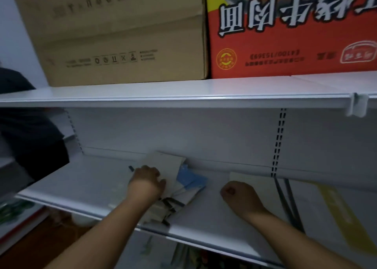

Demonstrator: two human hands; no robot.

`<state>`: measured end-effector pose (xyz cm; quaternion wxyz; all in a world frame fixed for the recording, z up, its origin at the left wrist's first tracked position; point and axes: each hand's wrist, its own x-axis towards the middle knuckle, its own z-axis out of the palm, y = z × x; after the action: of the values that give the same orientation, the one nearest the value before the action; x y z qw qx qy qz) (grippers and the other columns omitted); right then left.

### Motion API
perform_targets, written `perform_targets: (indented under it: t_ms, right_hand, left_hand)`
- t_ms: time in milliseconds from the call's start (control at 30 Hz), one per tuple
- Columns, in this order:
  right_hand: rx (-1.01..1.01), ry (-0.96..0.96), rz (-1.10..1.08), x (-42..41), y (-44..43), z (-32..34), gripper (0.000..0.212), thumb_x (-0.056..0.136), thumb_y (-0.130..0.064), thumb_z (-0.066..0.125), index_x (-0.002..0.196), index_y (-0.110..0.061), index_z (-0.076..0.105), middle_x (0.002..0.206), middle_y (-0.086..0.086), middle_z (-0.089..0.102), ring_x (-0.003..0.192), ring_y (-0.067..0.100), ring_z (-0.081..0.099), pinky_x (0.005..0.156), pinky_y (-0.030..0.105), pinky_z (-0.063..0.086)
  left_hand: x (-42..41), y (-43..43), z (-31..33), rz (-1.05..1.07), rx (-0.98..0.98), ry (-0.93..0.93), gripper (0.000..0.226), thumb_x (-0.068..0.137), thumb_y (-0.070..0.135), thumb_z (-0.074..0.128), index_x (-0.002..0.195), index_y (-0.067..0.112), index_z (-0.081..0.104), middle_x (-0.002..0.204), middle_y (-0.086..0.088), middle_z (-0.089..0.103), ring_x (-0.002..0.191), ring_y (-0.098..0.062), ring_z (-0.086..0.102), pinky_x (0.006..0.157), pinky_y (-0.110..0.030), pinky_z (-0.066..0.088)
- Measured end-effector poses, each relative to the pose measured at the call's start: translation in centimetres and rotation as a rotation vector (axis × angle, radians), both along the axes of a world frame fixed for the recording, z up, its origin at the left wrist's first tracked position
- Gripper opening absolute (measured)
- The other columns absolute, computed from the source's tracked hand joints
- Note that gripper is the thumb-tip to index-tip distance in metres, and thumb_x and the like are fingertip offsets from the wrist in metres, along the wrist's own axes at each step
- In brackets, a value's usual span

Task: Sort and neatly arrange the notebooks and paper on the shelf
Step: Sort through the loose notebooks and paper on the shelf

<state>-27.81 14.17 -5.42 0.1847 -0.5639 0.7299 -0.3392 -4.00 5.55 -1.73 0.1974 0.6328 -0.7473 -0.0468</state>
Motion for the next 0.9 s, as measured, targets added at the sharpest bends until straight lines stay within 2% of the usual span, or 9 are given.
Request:
perform_targets:
  t_ms: [100,200,267,367,467,600,667,733,900]
  right_hand:
    - [-0.060,0.004,0.037,3.5,-2.9,0.3,0.022,0.087,-0.020,0.054,0.085,-0.006,0.071,0.094,0.011,0.072,0.090,0.023,0.065,0.075,0.030,0.047]
    - [-0.093,0.124,0.068,6.6,-5.7,0.5,0.021,0.087,-0.027,0.053,0.085,-0.010,0.066,0.102,0.013,0.067,0.098,0.026,0.061,0.073,0.030,0.042]
    - [-0.093,0.191,0.063,7.8,-7.3,0.3,0.029,0.087,-0.033,0.054,0.099,-0.009,0.063,0.111,0.014,0.061,0.105,0.026,0.057,0.077,0.030,0.042]
    - [0.049,0.167,0.046,8.3,-9.0,-0.4,0.038,0.082,-0.041,0.059,0.096,-0.006,0.066,0.106,0.014,0.067,0.098,0.026,0.063,0.066,0.025,0.039]
    - [0.197,0.100,0.029,7.9,-10.1,-0.8,0.043,0.074,-0.041,0.068,0.091,-0.003,0.069,0.098,0.012,0.071,0.092,0.025,0.067,0.063,0.025,0.043]
    - [0.383,0.023,0.074,7.1,-10.3,0.3,0.033,0.073,-0.029,0.074,0.090,-0.001,0.070,0.077,0.007,0.065,0.070,0.014,0.061,0.056,0.020,0.039]
    - [0.380,0.034,0.024,6.5,-10.0,0.7,0.022,0.076,-0.023,0.070,0.075,-0.001,0.065,0.061,0.005,0.051,0.050,0.007,0.044,0.042,0.020,0.030]
    - [0.406,-0.014,-0.005,5.6,-9.5,1.0,0.029,0.082,-0.018,0.062,0.061,-0.002,0.052,0.056,0.005,0.043,0.048,0.009,0.040,0.041,0.018,0.029]
    - [0.342,-0.396,-0.064,1.2,-4.9,4.0,0.021,0.088,-0.008,0.053,0.068,-0.006,0.053,0.064,0.009,0.053,0.054,0.015,0.053,0.051,0.024,0.044]
  left_hand:
    - [4.4,-2.5,-0.3,0.178,0.085,-0.247,0.078,0.078,0.065,0.041,0.134,0.010,0.045,0.133,-0.013,0.048,0.123,-0.031,0.042,0.096,-0.036,0.041]
    - [6.0,-3.8,-0.8,0.169,0.177,-0.269,0.078,0.078,0.071,0.042,0.124,0.009,0.051,0.126,-0.014,0.051,0.114,-0.029,0.049,0.096,-0.034,0.044]
    - [6.5,-4.5,-0.7,0.139,0.186,-0.233,0.078,0.074,0.071,0.048,0.122,0.009,0.051,0.124,-0.013,0.053,0.112,-0.028,0.052,0.093,-0.031,0.045]
    - [7.2,-5.4,0.1,0.094,0.308,-0.014,0.080,0.069,0.061,0.066,0.127,0.009,0.047,0.125,-0.011,0.057,0.110,-0.025,0.056,0.084,-0.027,0.045]
    - [7.7,-6.1,1.2,0.037,0.389,0.188,0.064,0.071,0.042,0.075,0.118,0.004,0.055,0.115,-0.012,0.062,0.095,-0.025,0.059,0.071,-0.027,0.046]
    - [7.1,-5.7,2.7,-0.033,0.498,0.557,0.036,0.087,0.022,0.062,0.116,0.006,0.049,0.095,-0.016,0.060,0.067,-0.027,0.058,0.051,-0.028,0.051]
    - [6.3,-5.4,3.4,-0.083,0.568,0.742,0.028,0.091,0.014,0.055,0.117,0.006,0.046,0.089,-0.017,0.059,0.057,-0.029,0.062,0.042,-0.029,0.054]
    - [5.5,-5.1,4.1,-0.119,0.541,0.821,0.022,0.093,0.008,0.051,0.114,0.007,0.045,0.086,-0.014,0.058,0.046,-0.027,0.063,0.036,-0.026,0.053]
    - [2.0,-3.6,5.3,-0.174,0.513,1.068,0.024,0.094,0.006,0.049,0.116,0.012,0.045,0.089,-0.009,0.057,0.066,-0.030,0.060,0.037,-0.019,0.051]
